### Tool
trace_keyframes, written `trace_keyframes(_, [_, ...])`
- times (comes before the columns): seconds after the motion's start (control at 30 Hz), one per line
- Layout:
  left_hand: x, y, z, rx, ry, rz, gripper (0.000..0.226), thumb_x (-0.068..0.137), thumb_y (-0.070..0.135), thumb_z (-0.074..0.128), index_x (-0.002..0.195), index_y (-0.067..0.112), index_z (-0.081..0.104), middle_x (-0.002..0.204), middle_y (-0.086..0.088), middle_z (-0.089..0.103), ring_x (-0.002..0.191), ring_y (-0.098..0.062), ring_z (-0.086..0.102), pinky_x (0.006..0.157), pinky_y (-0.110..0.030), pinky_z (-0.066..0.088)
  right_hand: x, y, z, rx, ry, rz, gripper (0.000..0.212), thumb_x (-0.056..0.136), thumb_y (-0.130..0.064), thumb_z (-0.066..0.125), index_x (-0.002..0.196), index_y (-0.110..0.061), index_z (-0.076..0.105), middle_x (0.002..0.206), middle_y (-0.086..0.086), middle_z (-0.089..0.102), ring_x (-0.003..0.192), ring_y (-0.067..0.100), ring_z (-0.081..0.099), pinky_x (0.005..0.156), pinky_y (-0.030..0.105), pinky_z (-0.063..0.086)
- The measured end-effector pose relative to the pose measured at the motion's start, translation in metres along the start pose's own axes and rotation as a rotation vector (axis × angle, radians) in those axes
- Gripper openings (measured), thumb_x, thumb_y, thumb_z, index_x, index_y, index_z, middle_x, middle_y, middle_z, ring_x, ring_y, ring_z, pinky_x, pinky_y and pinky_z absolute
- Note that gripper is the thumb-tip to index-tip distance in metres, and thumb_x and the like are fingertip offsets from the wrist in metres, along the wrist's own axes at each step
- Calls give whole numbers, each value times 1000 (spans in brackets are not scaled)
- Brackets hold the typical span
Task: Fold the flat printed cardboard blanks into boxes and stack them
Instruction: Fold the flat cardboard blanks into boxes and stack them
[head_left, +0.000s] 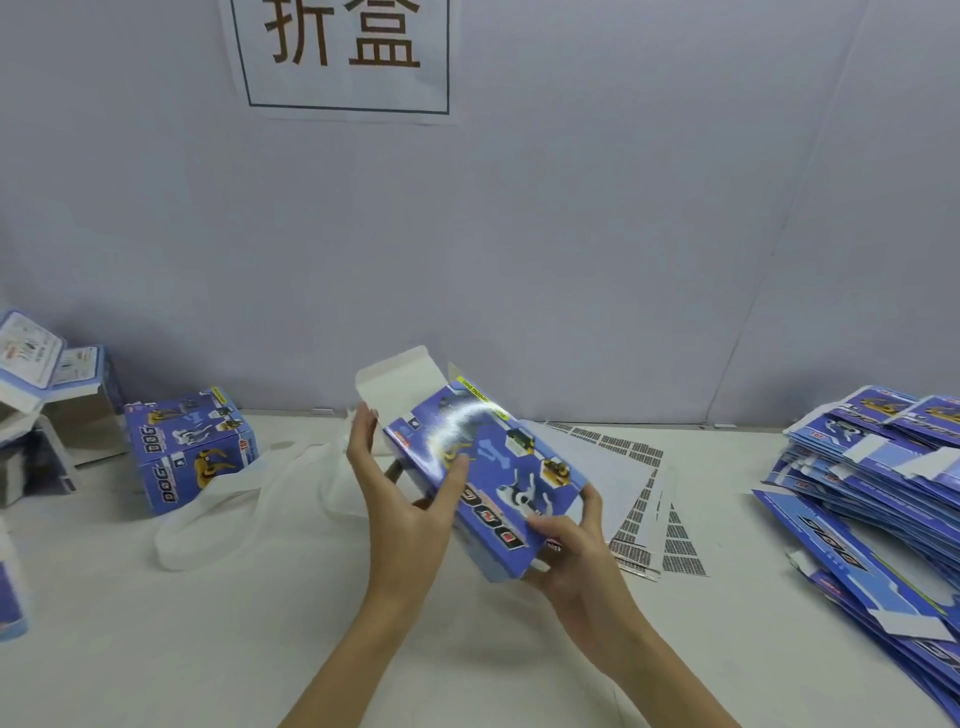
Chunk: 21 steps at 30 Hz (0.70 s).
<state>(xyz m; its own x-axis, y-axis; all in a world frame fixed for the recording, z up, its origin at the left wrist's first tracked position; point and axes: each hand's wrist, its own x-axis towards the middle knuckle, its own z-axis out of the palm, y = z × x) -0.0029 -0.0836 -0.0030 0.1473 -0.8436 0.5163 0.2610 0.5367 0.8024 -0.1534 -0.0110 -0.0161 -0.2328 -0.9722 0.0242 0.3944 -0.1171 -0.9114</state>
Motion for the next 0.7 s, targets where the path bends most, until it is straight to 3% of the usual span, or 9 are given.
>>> trace_keyframes(0.1, [14, 2, -18, -45, -74, -25, 83, 88, 11, 81, 149, 48, 38, 146, 22, 52, 126, -16, 62, 72, -27, 63, 0, -5, 0, -223, 29, -52, 55, 80, -46, 72, 129, -29, 52, 122, 9, 76, 102, 21, 75, 88, 40, 59])
trace_keyframes(0.17, [19, 8, -27, -80, -218, -26, 83, 89, 6, 79, 152, 42, 38, 144, 10, 58, 123, -27, 66, 72, -42, 65, 0, -15, -6, -414, 97, -198, 52, 84, -56, 65, 127, -28, 56, 136, 2, 67, 120, 14, 68, 97, 38, 55])
trace_keyframes(0.27, [13, 18, -22, -60, -389, 40, 74, 92, 15, 73, 155, 31, 37, 145, 9, 57, 122, -30, 67, 75, -56, 64, -4, -28, -11, -590, 71, -451, 62, 94, -51, 60, 152, -41, 43, 157, -27, 43, 148, 1, 41, 114, 33, 43])
trace_keyframes(0.37, [-1, 21, -7, -26, -448, 97, 65, 95, 27, 71, 152, 30, 40, 157, 7, 47, 131, -35, 60, 79, -65, 61, -7, -30, -7, -563, -34, -579, 71, 101, -41, 61, 163, -44, 28, 161, -28, 41, 147, 3, 46, 102, 24, 54])
trace_keyframes(0.43, [-9, 23, 1, 16, -443, 123, 62, 97, 33, 70, 152, 30, 40, 162, 1, 39, 139, -37, 52, 86, -66, 58, -8, -29, -5, -541, -40, -616, 72, 102, -38, 62, 164, -43, 27, 160, -26, 44, 144, 6, 51, 96, 23, 58])
trace_keyframes(0.57, [-14, 22, 5, 114, -511, 212, 62, 101, 31, 63, 156, 29, 35, 168, 2, 28, 154, -26, 31, 108, -59, 47, -6, -28, -8, -652, 19, -726, 70, 101, -24, 66, 163, -30, 34, 164, -11, 43, 149, 15, 46, 114, 26, 46])
trace_keyframes(0.63, [-15, 21, 7, 135, -532, 205, 66, 101, 32, 63, 158, 31, 31, 170, 3, 23, 156, -23, 27, 111, -57, 46, -5, -28, -11, -685, 38, -792, 69, 99, -18, 68, 160, -26, 38, 162, -7, 46, 148, 19, 47, 116, 28, 43])
trace_keyframes(0.7, [-15, 22, 8, 146, -519, 203, 71, 100, 39, 66, 160, 27, 30, 171, 2, 22, 157, -21, 24, 108, -58, 48, -4, -27, -14, -711, 73, -862, 67, 97, -17, 71, 157, -23, 42, 160, -5, 48, 147, 23, 48, 117, 40, 44])
